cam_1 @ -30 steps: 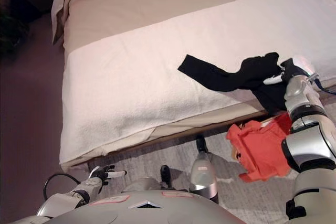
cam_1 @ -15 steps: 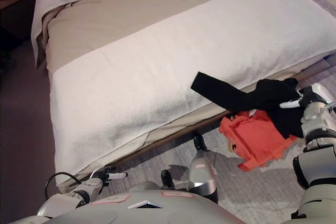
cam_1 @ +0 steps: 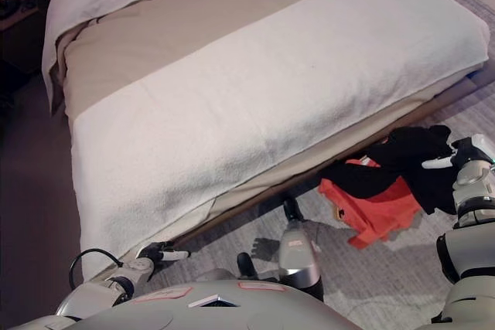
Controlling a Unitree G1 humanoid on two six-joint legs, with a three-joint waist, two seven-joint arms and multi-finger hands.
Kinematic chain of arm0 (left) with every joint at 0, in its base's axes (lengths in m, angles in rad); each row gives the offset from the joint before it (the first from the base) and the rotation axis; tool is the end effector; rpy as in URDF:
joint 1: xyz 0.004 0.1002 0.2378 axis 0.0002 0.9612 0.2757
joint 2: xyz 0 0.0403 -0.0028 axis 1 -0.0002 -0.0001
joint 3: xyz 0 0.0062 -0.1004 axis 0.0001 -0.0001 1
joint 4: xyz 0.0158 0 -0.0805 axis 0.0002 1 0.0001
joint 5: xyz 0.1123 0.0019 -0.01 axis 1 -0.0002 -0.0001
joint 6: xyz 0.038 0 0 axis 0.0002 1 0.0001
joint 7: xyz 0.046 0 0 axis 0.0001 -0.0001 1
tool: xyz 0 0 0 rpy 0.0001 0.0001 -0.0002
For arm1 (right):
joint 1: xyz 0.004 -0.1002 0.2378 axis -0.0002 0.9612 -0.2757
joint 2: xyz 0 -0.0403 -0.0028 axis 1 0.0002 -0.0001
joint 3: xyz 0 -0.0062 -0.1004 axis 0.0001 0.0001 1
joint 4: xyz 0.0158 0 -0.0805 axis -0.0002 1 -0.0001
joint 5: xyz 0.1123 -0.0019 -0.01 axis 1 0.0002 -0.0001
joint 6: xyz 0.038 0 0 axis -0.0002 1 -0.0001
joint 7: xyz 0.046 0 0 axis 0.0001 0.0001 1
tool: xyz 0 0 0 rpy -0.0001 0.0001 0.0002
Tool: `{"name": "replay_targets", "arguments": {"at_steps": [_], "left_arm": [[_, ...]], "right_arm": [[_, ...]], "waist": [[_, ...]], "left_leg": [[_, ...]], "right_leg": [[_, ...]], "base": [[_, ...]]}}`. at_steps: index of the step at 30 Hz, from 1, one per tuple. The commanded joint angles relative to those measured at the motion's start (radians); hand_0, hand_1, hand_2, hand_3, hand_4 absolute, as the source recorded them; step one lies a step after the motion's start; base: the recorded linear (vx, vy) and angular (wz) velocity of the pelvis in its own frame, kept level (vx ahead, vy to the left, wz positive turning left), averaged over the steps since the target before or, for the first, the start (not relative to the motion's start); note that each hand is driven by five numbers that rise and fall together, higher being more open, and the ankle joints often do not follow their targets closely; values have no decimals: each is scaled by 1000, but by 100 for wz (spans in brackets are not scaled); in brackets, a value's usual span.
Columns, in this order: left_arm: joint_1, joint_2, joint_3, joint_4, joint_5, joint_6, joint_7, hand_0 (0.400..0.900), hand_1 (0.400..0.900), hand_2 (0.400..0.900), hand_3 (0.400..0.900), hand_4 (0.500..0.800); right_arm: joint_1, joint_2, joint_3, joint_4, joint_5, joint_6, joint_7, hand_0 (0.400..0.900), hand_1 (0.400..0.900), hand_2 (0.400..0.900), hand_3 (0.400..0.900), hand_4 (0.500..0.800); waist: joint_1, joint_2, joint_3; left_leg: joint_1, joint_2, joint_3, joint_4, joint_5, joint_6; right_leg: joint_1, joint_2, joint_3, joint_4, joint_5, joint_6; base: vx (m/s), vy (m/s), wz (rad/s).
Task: Put the clothes on the bed into the basket.
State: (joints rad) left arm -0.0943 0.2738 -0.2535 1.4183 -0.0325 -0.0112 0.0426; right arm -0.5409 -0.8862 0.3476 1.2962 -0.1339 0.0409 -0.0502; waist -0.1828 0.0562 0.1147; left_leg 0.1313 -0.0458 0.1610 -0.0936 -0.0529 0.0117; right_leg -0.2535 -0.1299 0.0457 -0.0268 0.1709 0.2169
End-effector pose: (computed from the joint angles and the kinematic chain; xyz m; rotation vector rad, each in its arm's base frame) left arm 0.0762 0.2399 -0.1227 0.4199 1.3199 0.0375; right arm 0.2193 -0.4016 0.0623 -1.0559 0.8436 -0.4155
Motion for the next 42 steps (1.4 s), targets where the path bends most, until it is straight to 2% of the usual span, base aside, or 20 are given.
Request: {"name": "replay_targets", "arguments": {"at_steps": [1,5,6,7,17,32,40,42], "left_arm": [[-12,76,-18,43,31,1,22,900,900,900,900,800],[-8,67,-21,45,31,2,24,900,900,900,900,800],[-8,66,-21,45,30,3,24,900,900,900,900,800],[-8,64,-22,45,28,3,26,900,900,900,900,800],[2,56,-20,54,24,5,29,900,900,900,900,800],[-4,75,-3,51,25,6,29,900,900,900,900,800],[3,88,22,51,30,4,15,900,900,900,900,800],[4,92,29,54,36,4,4,900,900,900,900,800]], "right_arm": [[-153,-85,41,8,-16,-23,-46,400,400,400,400,500],[-180,-67,68,18,-27,-21,-46,400,400,400,400,500],[-192,-65,81,25,-41,-20,-49,600,600,600,600,620],[-201,-59,87,29,-44,-21,-50,900,900,900,900,800],[-241,-23,112,90,-59,-9,-44,900,900,900,900,800],[-208,0,105,82,-56,-12,-33,900,900,900,900,800],[-73,58,43,27,48,-34,47,900,900,900,900,800],[-16,98,22,29,61,-32,70,900,900,900,900,800]], "waist": [[28,-17,7],[40,-15,3],[45,-15,3],[49,-15,4],[70,-17,1],[86,-34,-3],[97,-37,-5],[102,-39,-6]], "left_leg": [[-26,-10,-48,6,-1,-33],[-32,-9,-57,6,4,-36],[-35,-9,-61,6,7,-36],[-38,-9,-65,6,10,-37],[-45,-7,-84,6,18,-39],[-47,-3,-94,6,20,-39],[-50,-4,-102,6,21,-38],[-52,-4,-109,6,23,-37]], "right_leg": [[48,-56,50,40,54,-10],[55,-60,36,30,56,-15],[56,-60,33,29,57,-16],[59,-62,30,26,57,-17],[71,-66,9,19,56,-24],[78,-64,1,15,53,-27],[82,-66,-7,12,50,-29],[87,-68,-16,9,47,-30]], "base": [[-14,-24,11],[-17,-25,13],[-24,-30,13],[-28,-25,14],[-12,-19,7],[0,0,0],[0,-7,4],[12,-15,10]]}}
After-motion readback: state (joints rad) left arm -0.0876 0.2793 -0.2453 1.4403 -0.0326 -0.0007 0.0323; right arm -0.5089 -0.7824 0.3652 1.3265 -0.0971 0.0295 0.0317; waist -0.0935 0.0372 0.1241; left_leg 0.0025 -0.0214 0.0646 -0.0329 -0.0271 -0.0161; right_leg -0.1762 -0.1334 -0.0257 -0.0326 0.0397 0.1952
